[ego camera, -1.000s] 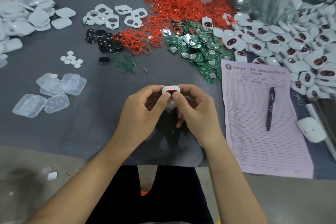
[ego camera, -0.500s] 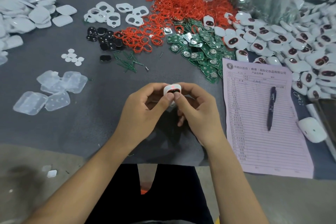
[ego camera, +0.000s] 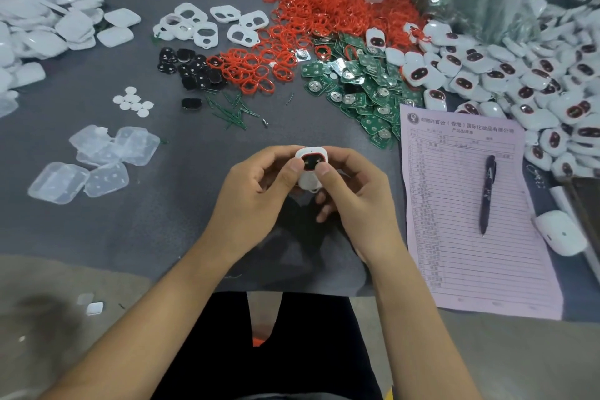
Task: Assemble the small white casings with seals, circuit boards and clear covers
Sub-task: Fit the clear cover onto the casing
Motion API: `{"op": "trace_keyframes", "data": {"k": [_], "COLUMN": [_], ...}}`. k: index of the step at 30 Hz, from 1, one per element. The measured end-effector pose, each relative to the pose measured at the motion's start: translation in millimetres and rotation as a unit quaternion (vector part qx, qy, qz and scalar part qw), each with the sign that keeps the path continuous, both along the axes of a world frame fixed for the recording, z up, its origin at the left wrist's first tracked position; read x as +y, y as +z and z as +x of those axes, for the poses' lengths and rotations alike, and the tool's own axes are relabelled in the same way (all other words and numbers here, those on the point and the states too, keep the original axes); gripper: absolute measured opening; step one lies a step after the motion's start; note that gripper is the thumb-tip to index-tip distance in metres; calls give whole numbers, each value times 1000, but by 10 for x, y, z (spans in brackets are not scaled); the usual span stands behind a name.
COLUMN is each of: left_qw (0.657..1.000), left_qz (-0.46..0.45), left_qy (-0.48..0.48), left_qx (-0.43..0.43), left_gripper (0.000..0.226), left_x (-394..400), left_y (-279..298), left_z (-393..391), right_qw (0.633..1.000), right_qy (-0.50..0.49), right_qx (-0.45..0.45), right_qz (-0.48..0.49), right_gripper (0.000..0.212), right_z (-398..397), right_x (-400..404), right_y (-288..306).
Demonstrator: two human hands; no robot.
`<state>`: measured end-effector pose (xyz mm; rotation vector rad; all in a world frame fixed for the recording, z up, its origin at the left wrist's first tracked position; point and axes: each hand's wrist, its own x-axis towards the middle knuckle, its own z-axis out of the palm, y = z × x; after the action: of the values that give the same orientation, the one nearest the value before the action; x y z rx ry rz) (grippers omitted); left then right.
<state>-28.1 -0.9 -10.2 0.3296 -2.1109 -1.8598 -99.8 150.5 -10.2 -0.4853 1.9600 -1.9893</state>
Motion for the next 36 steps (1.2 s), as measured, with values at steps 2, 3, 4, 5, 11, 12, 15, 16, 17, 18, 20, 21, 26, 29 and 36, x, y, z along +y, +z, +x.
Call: {"op": "trace_keyframes", "data": {"k": [2, 3, 4, 5, 11, 12, 15, 16, 17, 18, 20, 21, 26, 29, 36], "left_qw": [1000, 1000, 1000, 999, 999, 999, 1000, 1000, 1000, 1000, 1000, 1000, 1000, 1000, 1000], "left_qz": [9, 14, 19, 23, 22, 23, 3, -4, -7, -10, -13, -12, -13, -14, 20], "left_qy": [12, 19, 24, 26, 28, 26, 12, 4, -3, -8, -12, -12, -12, -12, 7], "left_qx": [-3, -5, -6, -7, 2, 4, 6, 6, 8, 10, 11, 11, 5, 0, -22], "left_gripper": [21, 20, 20, 19, 19, 19, 15, 14, 14, 14, 14, 14, 15, 17, 13], "left_x": [-4, -4, -5, -4, 4, 8, 30, 36, 39, 36, 30, 29, 42, 45, -11], "left_y": [-10, -15, -17, -16, 3, 5, 6, 4, 4, 3, 2, 2, 1, 1, -34], "left_z": [-5, -5, -4, -2, -3, 0, 7, 8, 11, 15, 17, 18, 7, 5, -13], "right_qw": [1000, 1000, 999, 999, 999, 999, 999, 998, 997, 997, 998, 998, 997, 998, 998], "right_qy": [11, 16, 19, 19, 8, 4, -15, -22, -27, -29, -26, -26, -45, -46, 11], "right_qx": [14, 21, 25, 27, 33, 31, 32, 41, 49, 52, 49, 48, 44, 40, 58], "right_qz": [6, 11, 15, 20, 36, 35, 39, 45, 49, 48, 41, 39, 35, 25, 21], "right_gripper": [22, 24, 25, 25, 24, 22, 14, 12, 10, 10, 11, 13, 16, 14, 18], "right_z": [3, 5, 10, 14, 34, 37, 45, 46, 49, 51, 55, 60, 76, 72, 100], "right_x": [2, 2, 2, 2, -15, -19, -25, -30, -40, -53, -74, -79, -72, -53, -30], "right_y": [4, 5, 5, 5, 26, 31, 40, 41, 43, 44, 51, 56, 58, 42, 58]}}
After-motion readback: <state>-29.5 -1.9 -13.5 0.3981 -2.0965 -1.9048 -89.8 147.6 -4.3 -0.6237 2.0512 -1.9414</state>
